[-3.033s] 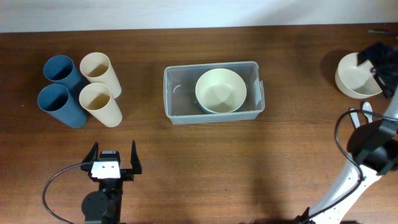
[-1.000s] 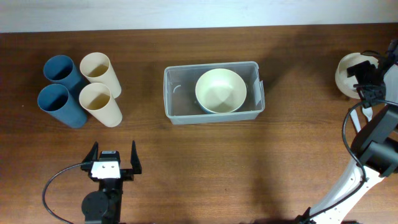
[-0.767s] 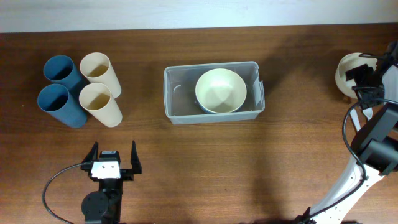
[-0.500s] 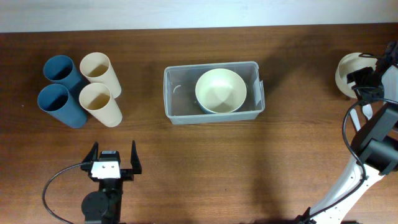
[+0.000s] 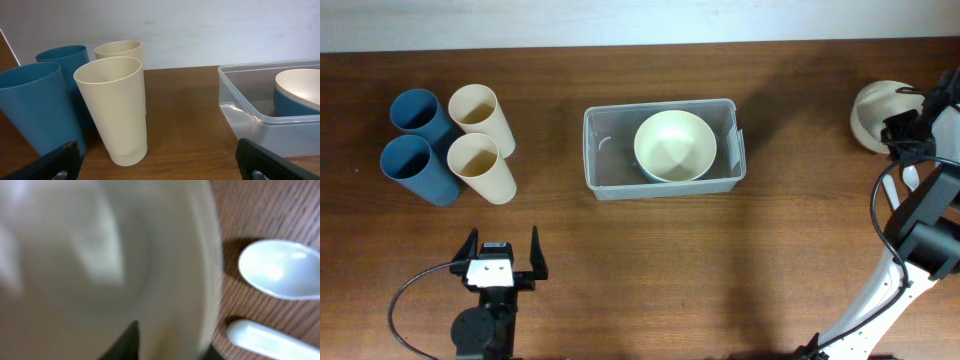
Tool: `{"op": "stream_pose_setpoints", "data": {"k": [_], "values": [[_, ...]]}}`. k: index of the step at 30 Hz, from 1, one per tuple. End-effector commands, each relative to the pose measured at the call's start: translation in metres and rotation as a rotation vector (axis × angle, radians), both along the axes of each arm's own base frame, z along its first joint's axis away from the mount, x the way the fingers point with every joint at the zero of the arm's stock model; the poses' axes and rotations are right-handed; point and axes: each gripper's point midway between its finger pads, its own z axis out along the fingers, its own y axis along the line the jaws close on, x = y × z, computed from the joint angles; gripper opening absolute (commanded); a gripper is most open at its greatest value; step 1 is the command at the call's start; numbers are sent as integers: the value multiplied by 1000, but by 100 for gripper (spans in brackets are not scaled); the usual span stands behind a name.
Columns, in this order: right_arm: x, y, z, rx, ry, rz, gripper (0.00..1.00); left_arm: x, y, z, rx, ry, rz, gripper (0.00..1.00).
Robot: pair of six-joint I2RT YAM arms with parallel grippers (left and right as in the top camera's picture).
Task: Pack container
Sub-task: 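Move the right gripper to the second cream bowl and grasp its rim, then carry the second cream bowl left and lower it onto the stack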
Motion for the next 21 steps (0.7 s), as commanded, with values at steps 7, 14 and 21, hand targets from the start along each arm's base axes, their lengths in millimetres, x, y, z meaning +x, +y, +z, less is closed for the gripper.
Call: {"op": "stream_pose_setpoints", "data": {"k": [7, 14, 21], "values": [[-1, 3, -9, 8, 20, 3, 4, 0, -1, -1, 11, -1, -9, 100], [24, 18, 43, 55, -147, 113, 4, 0, -1, -1, 11, -1, -9, 100], [40, 63, 148, 149, -397, 334, 4, 0, -1, -1, 11, -1, -9, 100]]}}
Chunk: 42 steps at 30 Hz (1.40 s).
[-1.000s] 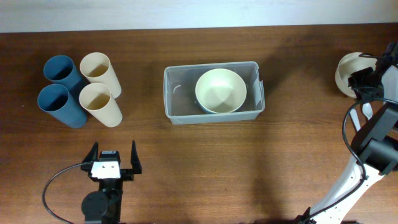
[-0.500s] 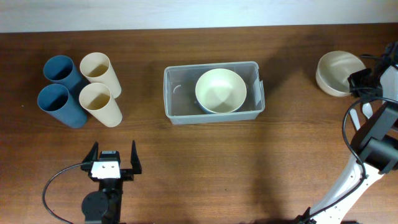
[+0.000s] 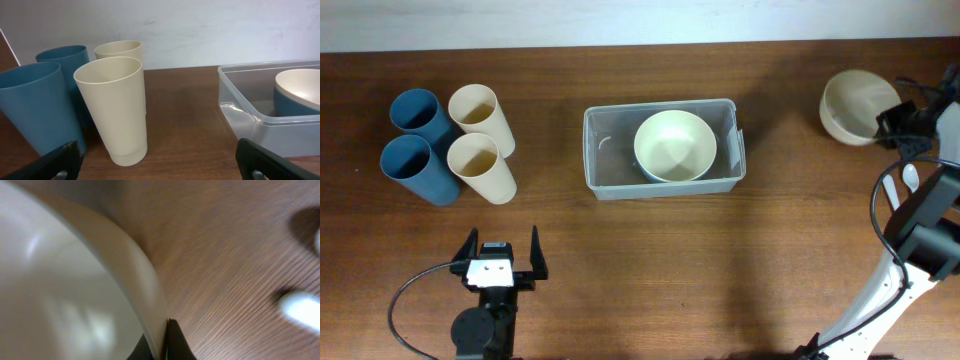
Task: Pack container
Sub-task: 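Carry the second cream bowl left and lower it onto the stack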
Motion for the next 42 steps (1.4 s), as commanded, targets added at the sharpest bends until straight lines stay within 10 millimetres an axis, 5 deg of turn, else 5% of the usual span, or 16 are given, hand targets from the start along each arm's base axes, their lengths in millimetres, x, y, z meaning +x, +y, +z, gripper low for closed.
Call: {"op": "stream_pose_setpoints", "data": {"k": [1, 7, 11, 13, 26, 32, 42], "values": [[19, 36, 125, 14, -300, 187, 4, 0, -1, -1, 11, -1, -9, 100], [-3, 86, 196, -62, -365, 364, 4, 0, -1, -1, 11, 0, -9, 100], [-19, 134, 230, -85, -396, 483, 4, 0, -1, -1, 11, 0, -9, 100], [-28, 180, 238, -84, -397, 614, 4, 0, -1, -1, 11, -1, -9, 99], [-37, 323, 186, -194, -195, 960, 4, 0, -1, -1, 11, -1, -9, 99], [-41, 347, 161, -168, -126, 1000, 4, 0, -1, -1, 11, -1, -9, 100], [-35, 351, 108, -128, -7, 1016, 4, 0, -1, -1, 11, -1, -9, 99]]}}
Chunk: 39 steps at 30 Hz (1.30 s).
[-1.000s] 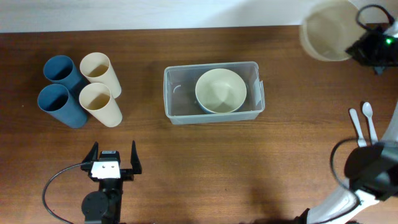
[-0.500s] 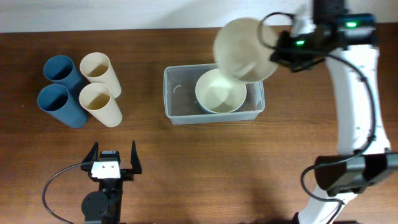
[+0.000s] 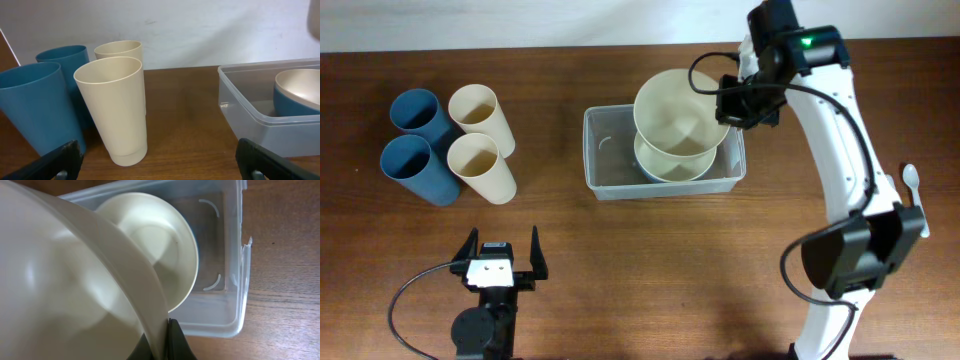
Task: Pack container
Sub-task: 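Carry the second cream bowl left and lower it onto the stack, then open the right gripper and lift it off the stacked bowls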
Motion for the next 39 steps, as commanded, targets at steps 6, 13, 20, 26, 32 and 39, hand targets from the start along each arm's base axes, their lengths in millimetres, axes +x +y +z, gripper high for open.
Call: {"op": "stream_pose_setpoints", "data": {"k": [6, 13, 20, 26, 32, 39], "values": [[6, 3, -41, -23, 89, -2, 4, 0, -1, -1, 11, -1, -9, 100], [7, 4, -65, -33, 142, 0, 4, 0, -1, -1, 11, -1, -9, 100], [8, 6, -67, -33, 139, 5, 8, 0, -1, -1, 11, -1, -9, 100], [8, 6, -67, -33, 139, 5, 15, 0, -1, -1, 11, 0, -9, 100], [10, 6, -67, -32, 133, 5, 15, 0, -1, -1, 11, -1, -9, 100], [12, 7, -67, -30, 125, 5, 11, 0, -1, -1, 11, 0, -9, 100]]}}
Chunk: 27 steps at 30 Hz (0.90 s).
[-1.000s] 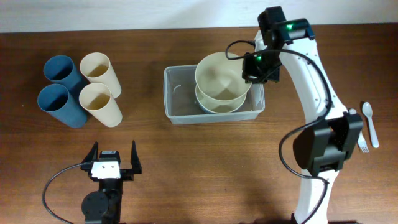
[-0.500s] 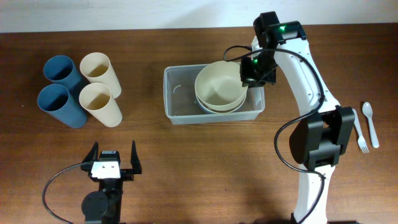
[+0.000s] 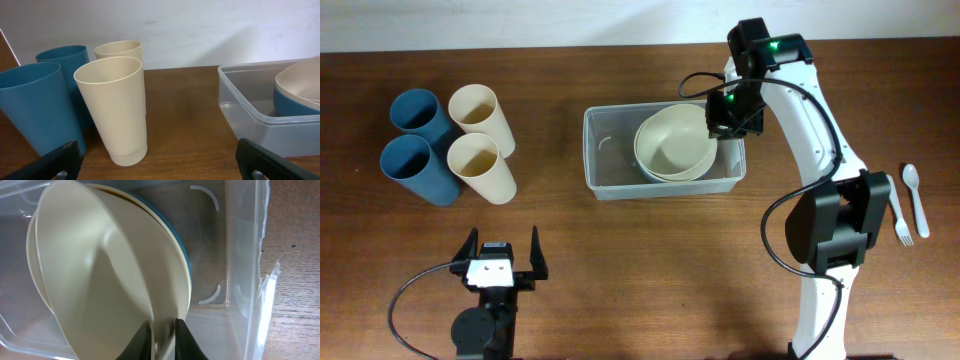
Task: Pack container
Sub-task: 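Open the right gripper and lift it off the stacked bowls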
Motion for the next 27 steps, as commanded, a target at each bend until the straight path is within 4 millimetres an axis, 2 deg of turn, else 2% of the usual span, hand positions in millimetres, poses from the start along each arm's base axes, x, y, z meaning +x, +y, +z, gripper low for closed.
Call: {"op": "stream_pose_setpoints", "data": {"k": [1, 5, 18, 27], "values": [[-1, 5, -2, -2, 3, 7, 9, 0, -1, -1, 11, -1, -9, 99], [-1, 5, -2, -2, 2, 7, 4, 0, -1, -1, 11, -1, -9, 100], [0, 4, -4, -10, 2, 6, 4, 0, -1, -1, 11, -1, -9, 100], [-3, 3, -24, -12, 23, 6, 4, 0, -1, -1, 11, 0, -9, 99]]}}
